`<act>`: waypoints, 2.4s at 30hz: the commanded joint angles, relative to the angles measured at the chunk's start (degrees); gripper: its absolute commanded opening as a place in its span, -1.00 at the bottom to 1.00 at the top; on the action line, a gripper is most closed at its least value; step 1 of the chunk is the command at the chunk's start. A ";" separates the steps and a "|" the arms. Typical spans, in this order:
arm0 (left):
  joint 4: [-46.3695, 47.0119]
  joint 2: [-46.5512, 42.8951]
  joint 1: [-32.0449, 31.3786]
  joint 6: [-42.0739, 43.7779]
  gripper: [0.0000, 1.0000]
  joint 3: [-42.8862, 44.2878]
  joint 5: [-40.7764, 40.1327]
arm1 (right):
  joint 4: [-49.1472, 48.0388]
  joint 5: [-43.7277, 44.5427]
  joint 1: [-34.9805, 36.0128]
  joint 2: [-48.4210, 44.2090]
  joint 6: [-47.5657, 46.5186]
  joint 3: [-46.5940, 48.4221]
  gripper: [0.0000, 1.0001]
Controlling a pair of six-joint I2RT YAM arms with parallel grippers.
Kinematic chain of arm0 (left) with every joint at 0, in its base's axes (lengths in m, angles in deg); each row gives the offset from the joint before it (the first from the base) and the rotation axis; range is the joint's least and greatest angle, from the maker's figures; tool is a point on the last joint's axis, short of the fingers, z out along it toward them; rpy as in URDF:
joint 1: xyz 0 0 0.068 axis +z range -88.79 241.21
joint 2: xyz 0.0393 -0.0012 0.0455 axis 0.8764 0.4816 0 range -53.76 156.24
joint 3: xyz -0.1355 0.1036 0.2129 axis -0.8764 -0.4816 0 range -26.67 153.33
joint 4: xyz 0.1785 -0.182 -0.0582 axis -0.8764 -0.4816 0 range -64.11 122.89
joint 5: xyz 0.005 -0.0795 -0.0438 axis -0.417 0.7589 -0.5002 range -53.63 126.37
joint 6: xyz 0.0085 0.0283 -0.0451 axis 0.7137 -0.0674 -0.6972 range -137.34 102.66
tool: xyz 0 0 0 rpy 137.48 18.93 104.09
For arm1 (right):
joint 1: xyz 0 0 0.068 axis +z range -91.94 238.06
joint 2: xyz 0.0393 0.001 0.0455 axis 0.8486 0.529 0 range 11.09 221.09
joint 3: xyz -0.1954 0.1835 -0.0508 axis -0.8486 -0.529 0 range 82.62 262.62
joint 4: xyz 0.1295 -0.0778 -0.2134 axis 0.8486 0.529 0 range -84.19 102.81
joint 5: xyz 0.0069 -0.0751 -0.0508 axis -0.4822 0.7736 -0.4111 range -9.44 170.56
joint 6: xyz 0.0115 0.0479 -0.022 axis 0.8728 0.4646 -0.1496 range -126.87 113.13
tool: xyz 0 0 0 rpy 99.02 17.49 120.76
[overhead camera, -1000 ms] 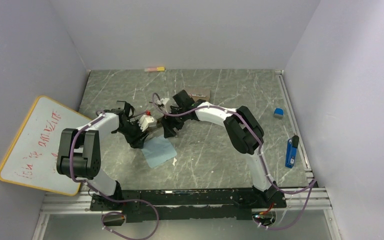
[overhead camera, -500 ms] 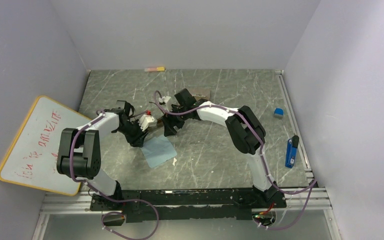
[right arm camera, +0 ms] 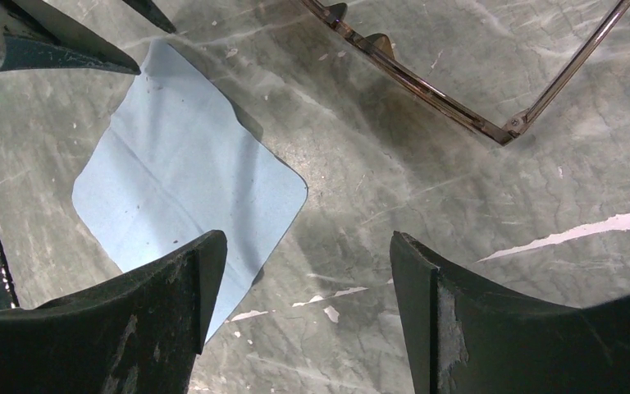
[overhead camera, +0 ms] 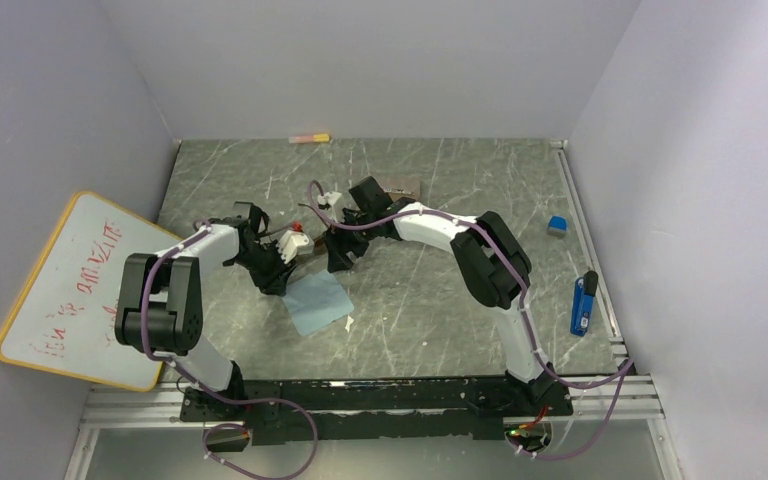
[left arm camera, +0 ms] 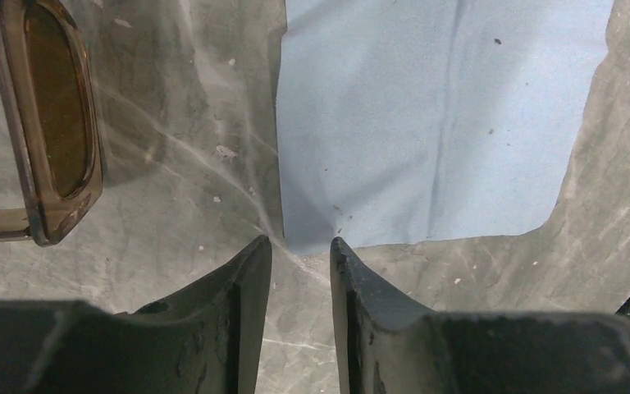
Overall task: Organize the sunglasses
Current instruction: Pick up the glasses cleaning cloth from the center of the board.
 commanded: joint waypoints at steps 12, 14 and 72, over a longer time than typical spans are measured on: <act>-1.03 0.52 0.25 0.61 -0.56 0.69 3.19 | 2.08 -1.90 0.16 0.68 -0.51 5.79 0.54; -0.63 0.45 0.25 0.31 -0.59 0.42 2.80 | 2.79 -1.83 0.25 1.26 -0.51 6.84 0.54; 0.76 0.05 0.25 -0.23 -0.73 0.57 2.64 | 4.56 -5.18 3.12 6.27 -0.41 4.76 -0.12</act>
